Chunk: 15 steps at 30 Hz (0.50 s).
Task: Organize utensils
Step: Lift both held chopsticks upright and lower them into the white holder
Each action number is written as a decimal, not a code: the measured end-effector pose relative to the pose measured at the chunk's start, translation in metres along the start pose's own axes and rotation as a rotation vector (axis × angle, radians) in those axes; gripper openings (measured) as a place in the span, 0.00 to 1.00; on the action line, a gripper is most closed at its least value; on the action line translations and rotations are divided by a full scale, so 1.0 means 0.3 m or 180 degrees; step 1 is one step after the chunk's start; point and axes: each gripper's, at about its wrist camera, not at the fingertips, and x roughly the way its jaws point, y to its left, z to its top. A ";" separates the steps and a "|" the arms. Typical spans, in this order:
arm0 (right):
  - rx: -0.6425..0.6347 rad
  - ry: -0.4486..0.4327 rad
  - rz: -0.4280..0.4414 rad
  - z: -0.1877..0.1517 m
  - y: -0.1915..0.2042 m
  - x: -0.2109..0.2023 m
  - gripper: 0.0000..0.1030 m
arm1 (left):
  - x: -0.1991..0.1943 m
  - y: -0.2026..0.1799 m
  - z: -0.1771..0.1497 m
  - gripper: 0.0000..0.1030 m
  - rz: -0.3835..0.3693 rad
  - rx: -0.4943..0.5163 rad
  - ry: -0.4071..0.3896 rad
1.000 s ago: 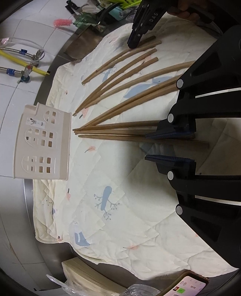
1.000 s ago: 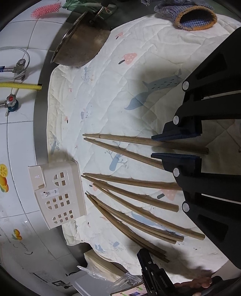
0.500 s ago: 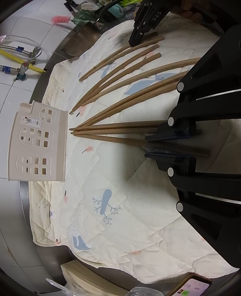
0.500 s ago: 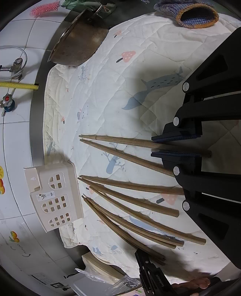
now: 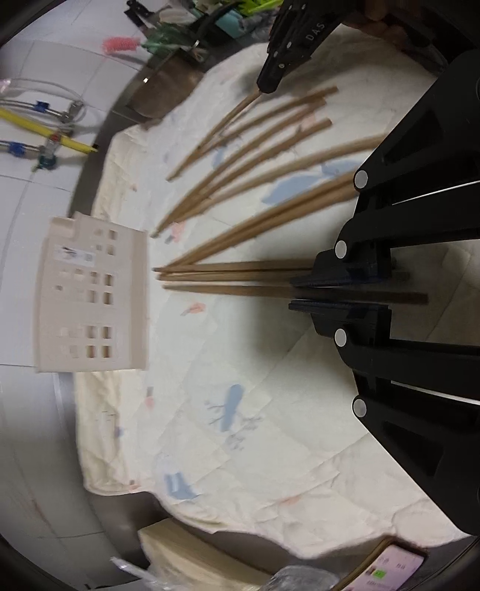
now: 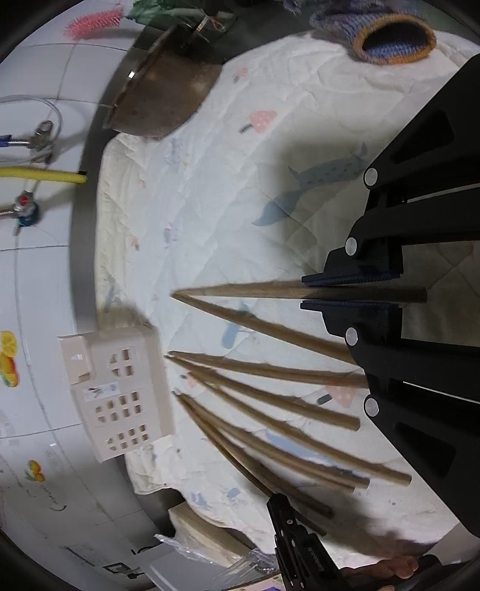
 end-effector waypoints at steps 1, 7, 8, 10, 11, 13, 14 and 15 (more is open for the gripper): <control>-0.0016 -0.0051 -0.0006 0.011 -0.001 -0.018 0.07 | -0.023 0.001 0.011 0.05 -0.0005 0.0003 -0.0047; -0.0193 -0.0498 -0.0040 0.133 0.010 -0.159 0.07 | -0.156 0.019 0.095 0.05 -0.0041 0.0018 -0.0341; -0.0241 -0.0565 -0.0049 0.159 0.014 -0.178 0.07 | -0.181 0.020 0.119 0.05 -0.0043 0.0042 -0.0404; -0.0356 -0.0687 -0.0047 0.217 0.028 -0.212 0.07 | -0.202 0.025 0.158 0.05 -0.0042 0.0065 -0.0461; -0.0401 -0.0722 -0.0026 0.244 0.033 -0.223 0.07 | -0.210 0.025 0.177 0.05 -0.0046 0.0078 -0.0484; -0.0500 -0.0775 0.0032 0.311 0.042 -0.241 0.07 | -0.227 0.023 0.221 0.05 -0.0029 0.0103 -0.0516; -0.0557 -0.0796 0.0058 0.348 0.046 -0.249 0.07 | -0.234 0.021 0.241 0.05 -0.0030 0.0118 -0.0537; -0.0592 -0.0809 0.0072 0.369 0.050 -0.255 0.07 | -0.245 0.016 0.268 0.05 -0.0036 0.0151 -0.0573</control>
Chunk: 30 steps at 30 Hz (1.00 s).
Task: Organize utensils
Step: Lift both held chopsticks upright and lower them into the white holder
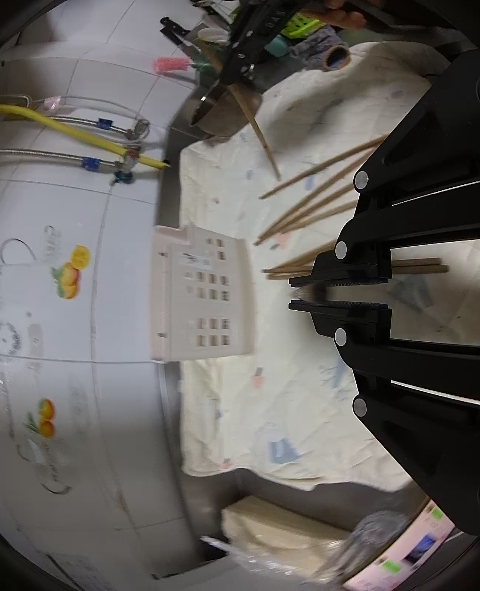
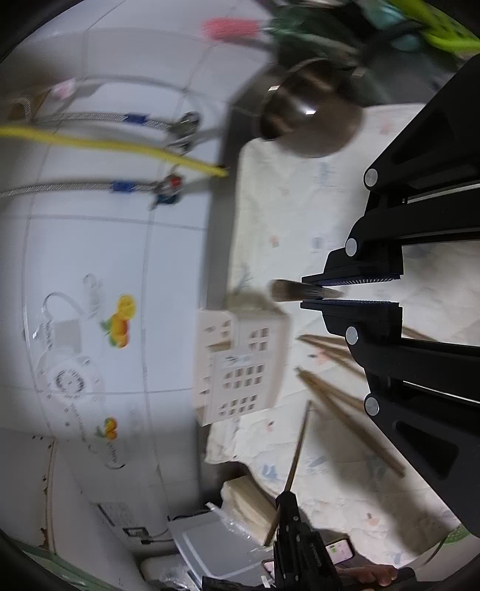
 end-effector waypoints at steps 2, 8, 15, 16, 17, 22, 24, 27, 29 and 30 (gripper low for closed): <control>-0.0074 -0.0028 0.0067 0.075 -0.003 0.002 0.07 | -0.010 -0.006 0.045 0.05 -0.0006 0.0047 -0.0056; -0.0195 -0.0048 0.0348 0.286 0.001 0.007 0.07 | -0.055 -0.029 0.199 0.05 -0.0062 0.0151 -0.0221; -0.0274 -0.0094 0.0512 0.470 0.034 0.052 0.07 | -0.157 -0.028 0.427 0.05 0.0005 0.0235 -0.0644; -0.0265 -0.0099 0.0524 0.492 0.038 0.068 0.07 | -0.165 -0.025 0.458 0.05 0.0024 0.0234 -0.0700; -0.0273 -0.0105 0.0519 0.510 0.044 0.084 0.07 | -0.166 -0.021 0.487 0.05 0.0060 0.0236 -0.0745; -0.0262 -0.0029 0.0521 0.559 0.064 0.176 0.07 | -0.113 0.003 0.601 0.05 0.0315 0.0253 -0.0862; -0.0255 0.0055 0.0519 0.564 0.067 0.226 0.07 | -0.066 0.022 0.618 0.05 0.0344 0.0217 -0.0819; -0.0251 0.0156 0.0509 0.555 0.068 0.293 0.07 | 0.021 0.064 0.629 0.05 0.0338 0.0093 -0.0714; -0.0243 0.0228 0.0531 0.543 0.072 0.332 0.07 | 0.068 0.087 0.628 0.05 0.0328 0.0032 -0.0634; -0.0247 0.0257 0.0532 0.537 0.075 0.349 0.07 | 0.097 0.097 0.618 0.05 0.0317 -0.0004 -0.0579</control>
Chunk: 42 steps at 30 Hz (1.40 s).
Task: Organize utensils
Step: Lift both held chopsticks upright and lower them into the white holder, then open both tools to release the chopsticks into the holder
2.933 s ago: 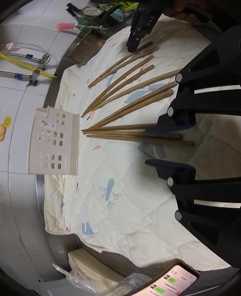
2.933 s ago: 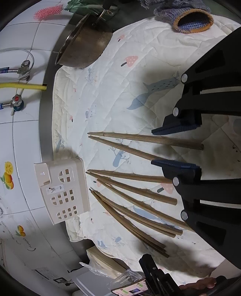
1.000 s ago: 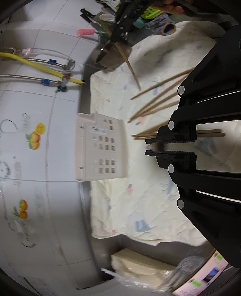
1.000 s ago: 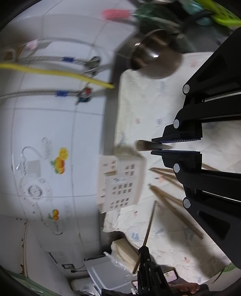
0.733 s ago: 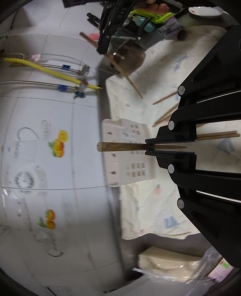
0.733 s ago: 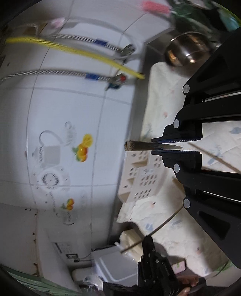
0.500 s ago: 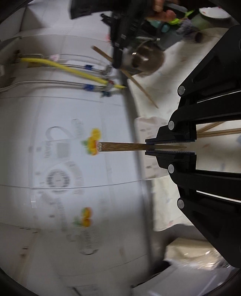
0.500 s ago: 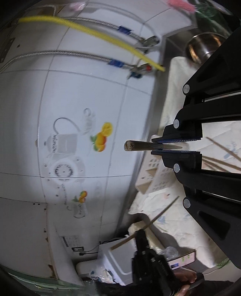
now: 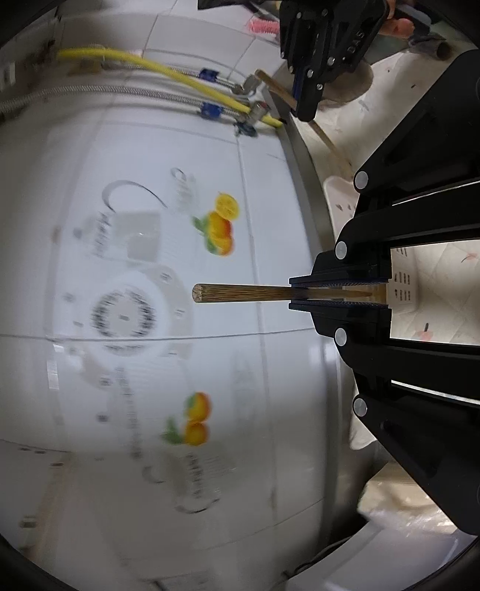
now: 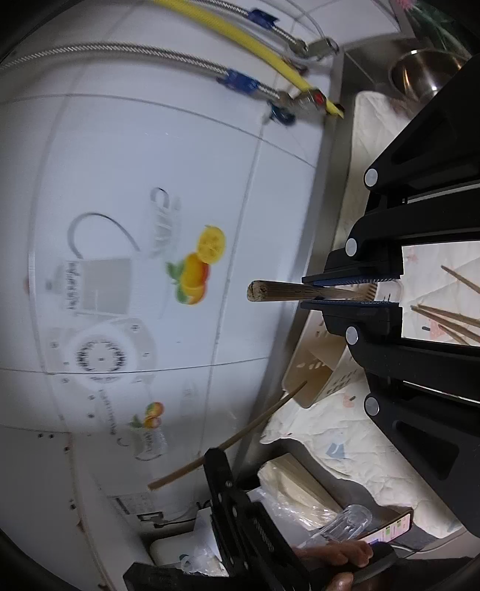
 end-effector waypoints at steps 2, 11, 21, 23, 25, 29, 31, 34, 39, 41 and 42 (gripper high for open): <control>-0.0025 0.0067 -0.0024 -0.012 0.006 0.043 0.07 | 0.045 0.018 -0.024 0.05 -0.0036 -0.0049 0.0092; 0.0013 0.0206 -0.0028 -0.047 0.010 0.137 0.07 | 0.134 0.049 -0.087 0.06 -0.0068 -0.0102 0.0293; 0.0017 0.0012 -0.0140 -0.024 0.006 0.062 0.24 | 0.051 0.050 -0.072 0.13 -0.0072 -0.0107 0.0158; 0.0009 -0.0042 -0.0156 -0.023 0.007 0.029 0.27 | 0.012 0.046 -0.071 0.19 -0.0063 -0.0103 0.0102; -0.0003 -0.0099 -0.0187 -0.027 0.012 -0.007 0.33 | -0.019 0.042 -0.074 0.22 -0.0052 -0.0086 0.0067; -0.0059 -0.0152 -0.0206 -0.076 0.037 -0.075 0.37 | -0.086 0.034 -0.115 0.31 -0.0055 -0.0092 0.0016; -0.0070 -0.0154 -0.0206 -0.112 0.052 -0.093 0.39 | -0.115 0.030 -0.149 0.32 -0.0065 -0.0105 0.0019; -0.0047 -0.0107 -0.0172 -0.201 0.074 -0.111 0.39 | -0.152 0.021 -0.218 0.33 -0.0078 -0.0095 0.0052; 0.0052 0.0060 -0.0201 -0.383 0.091 -0.106 0.39 | -0.191 0.010 -0.336 0.34 -0.0145 -0.0123 0.0135; 0.0122 0.0146 -0.0207 -0.457 0.094 -0.102 0.39 | -0.209 -0.001 -0.388 0.34 -0.0150 -0.0111 0.0168; 0.0149 0.0173 -0.0207 -0.482 0.093 -0.101 0.39 | -0.213 -0.006 -0.410 0.34 -0.0149 -0.0098 0.0192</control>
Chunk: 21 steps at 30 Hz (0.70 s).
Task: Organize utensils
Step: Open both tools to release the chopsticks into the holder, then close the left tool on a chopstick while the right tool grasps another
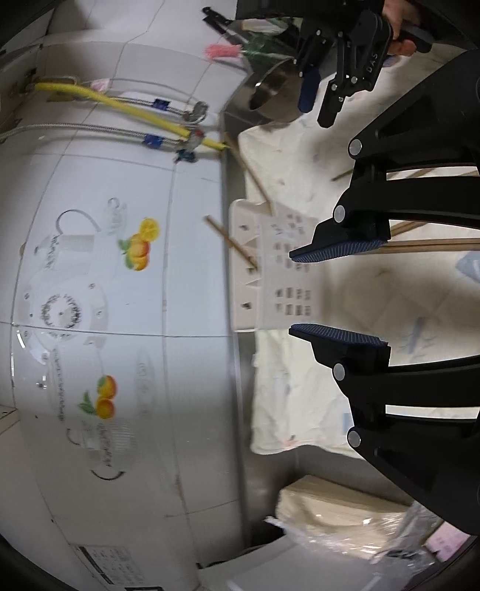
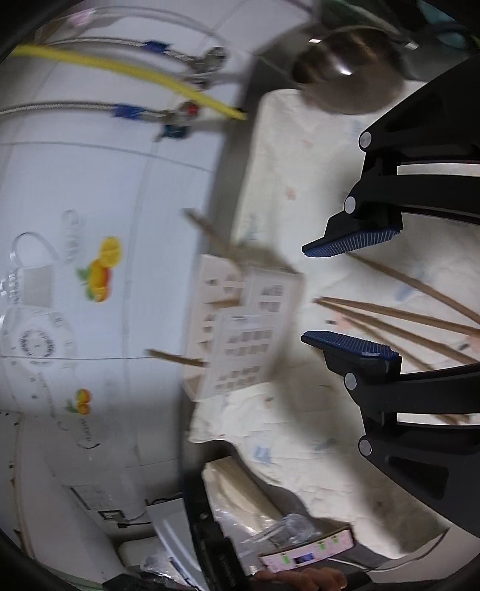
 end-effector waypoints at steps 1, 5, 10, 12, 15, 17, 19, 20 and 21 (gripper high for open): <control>0.0039 0.0037 -0.0008 -0.038 0.000 0.000 0.39 | -0.003 -0.005 -0.023 0.34 0.0011 0.0012 0.0017; 0.0120 0.0119 -0.0102 -0.158 0.008 -0.006 0.39 | -0.018 -0.012 -0.105 0.34 -0.0015 -0.0020 0.0080; 0.0276 0.0268 -0.0116 -0.302 0.031 -0.003 0.35 | -0.019 -0.020 -0.211 0.34 -0.0061 -0.0081 0.0213; 0.0340 0.0321 -0.0101 -0.343 0.037 0.001 0.30 | -0.014 -0.021 -0.252 0.34 -0.0087 -0.0115 0.0280; 0.0434 0.0403 -0.0085 -0.398 0.048 0.013 0.24 | -0.008 -0.026 -0.299 0.34 -0.0137 -0.0139 0.0364; 0.0455 0.0445 -0.0101 -0.427 0.055 0.021 0.21 | -0.005 -0.034 -0.328 0.34 -0.0169 -0.0125 0.0412; 0.0514 0.0490 -0.0112 -0.452 0.054 0.028 0.19 | -0.001 -0.046 -0.360 0.34 -0.0216 -0.0108 0.0470; 0.0554 0.0505 -0.0092 -0.460 0.051 0.031 0.17 | 0.002 -0.051 -0.372 0.34 -0.0229 -0.0100 0.0496; 0.0590 0.0527 -0.0079 -0.469 0.047 0.035 0.17 | 0.007 -0.057 -0.388 0.34 -0.0249 -0.0104 0.0533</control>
